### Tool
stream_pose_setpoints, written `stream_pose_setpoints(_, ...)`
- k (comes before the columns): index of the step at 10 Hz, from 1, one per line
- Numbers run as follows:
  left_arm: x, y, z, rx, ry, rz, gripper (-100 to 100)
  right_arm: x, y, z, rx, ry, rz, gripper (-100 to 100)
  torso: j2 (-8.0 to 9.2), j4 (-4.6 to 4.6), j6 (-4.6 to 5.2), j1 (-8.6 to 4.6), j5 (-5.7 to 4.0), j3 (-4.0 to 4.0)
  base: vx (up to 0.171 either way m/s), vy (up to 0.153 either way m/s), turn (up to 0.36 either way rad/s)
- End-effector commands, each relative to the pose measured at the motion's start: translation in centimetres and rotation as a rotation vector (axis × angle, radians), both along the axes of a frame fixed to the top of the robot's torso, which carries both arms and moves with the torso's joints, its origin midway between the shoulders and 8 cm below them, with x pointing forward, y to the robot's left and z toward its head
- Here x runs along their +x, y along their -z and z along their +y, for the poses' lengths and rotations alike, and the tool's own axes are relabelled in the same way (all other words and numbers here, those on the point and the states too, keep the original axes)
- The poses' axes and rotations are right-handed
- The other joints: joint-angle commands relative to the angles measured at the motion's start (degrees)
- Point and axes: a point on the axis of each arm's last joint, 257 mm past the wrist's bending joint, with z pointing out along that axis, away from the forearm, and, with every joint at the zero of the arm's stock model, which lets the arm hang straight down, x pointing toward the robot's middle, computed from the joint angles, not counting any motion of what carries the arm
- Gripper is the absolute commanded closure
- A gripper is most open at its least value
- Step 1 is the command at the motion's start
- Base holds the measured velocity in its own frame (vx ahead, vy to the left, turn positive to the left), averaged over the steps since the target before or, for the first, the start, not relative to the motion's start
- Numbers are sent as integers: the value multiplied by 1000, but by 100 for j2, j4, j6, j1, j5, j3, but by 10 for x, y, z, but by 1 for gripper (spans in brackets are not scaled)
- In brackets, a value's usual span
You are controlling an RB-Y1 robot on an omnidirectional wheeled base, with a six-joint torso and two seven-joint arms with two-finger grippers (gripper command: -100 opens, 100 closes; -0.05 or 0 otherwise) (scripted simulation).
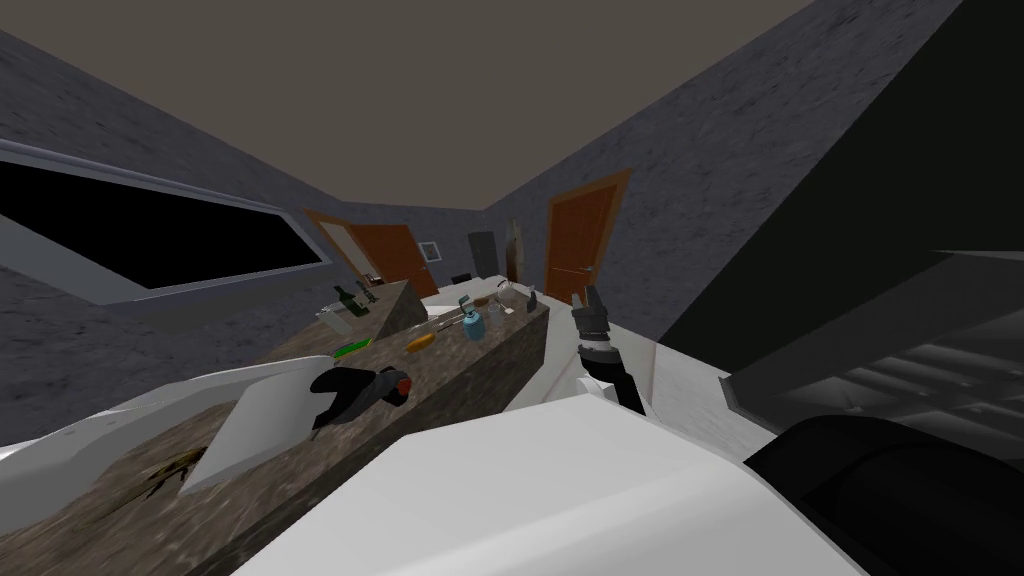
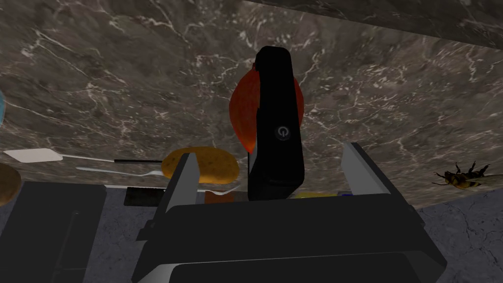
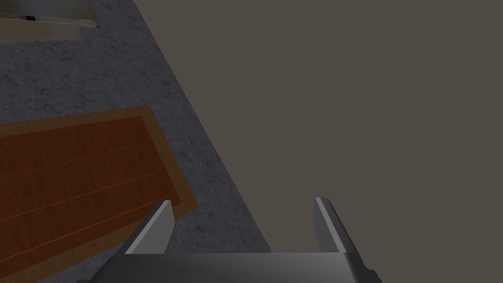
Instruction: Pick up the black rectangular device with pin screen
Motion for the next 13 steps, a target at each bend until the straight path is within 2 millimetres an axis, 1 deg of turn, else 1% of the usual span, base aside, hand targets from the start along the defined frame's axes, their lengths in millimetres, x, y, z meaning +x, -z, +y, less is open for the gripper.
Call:
stream_pose_setpoints(1,0,0,0,0,0,0,-100,0,0,0,0,0,0,0,0,0,0,0,0,0,8,16,-3)
stream_pose_setpoints(2,0,0,1,1,-1,1,0,0,0,0,0,0,0,0,37,8,1,-37,-8,20,0,0,0)
stream_pose_setpoints(3,1,8,9,3,-10,1,-100,0,0,0,0,0,0,0,52,12,1,-51,-13,30,0,-10,-61)
stream_pose_setpoints(5,0,18,19,5,-20,2,-100,0,0,0,0,0,0,0,57,14,1,-62,-15,34,7,-25,-65)
stream_pose_setpoints(6,0,16,17,5,-18,2,-100,0,0,0,0,0,0,0,57,14,1,-65,-16,33,4,-11,-5)
stream_pose_setpoints(7,0,17,17,4,-17,2,100,0,0,0,0,0,0,0,58,14,0,-62,-16,34,0,0,13)
stream_pose_setpoints(11,0,17,18,5,-18,3,100,0,0,0,0,0,0,0,56,16,2,-61,-16,34,0,0,-4)
stream_pose_setpoints(12,-1,17,17,5,-18,3,0,0,0,0,0,0,0,0,58,17,2,-61,-16,35,0,0,0)
stream_pose_setpoints(13,1,8,9,3,-10,1,100,0,0,0,0,0,0,0,59,17,2,-62,-17,36,-5,15,81)
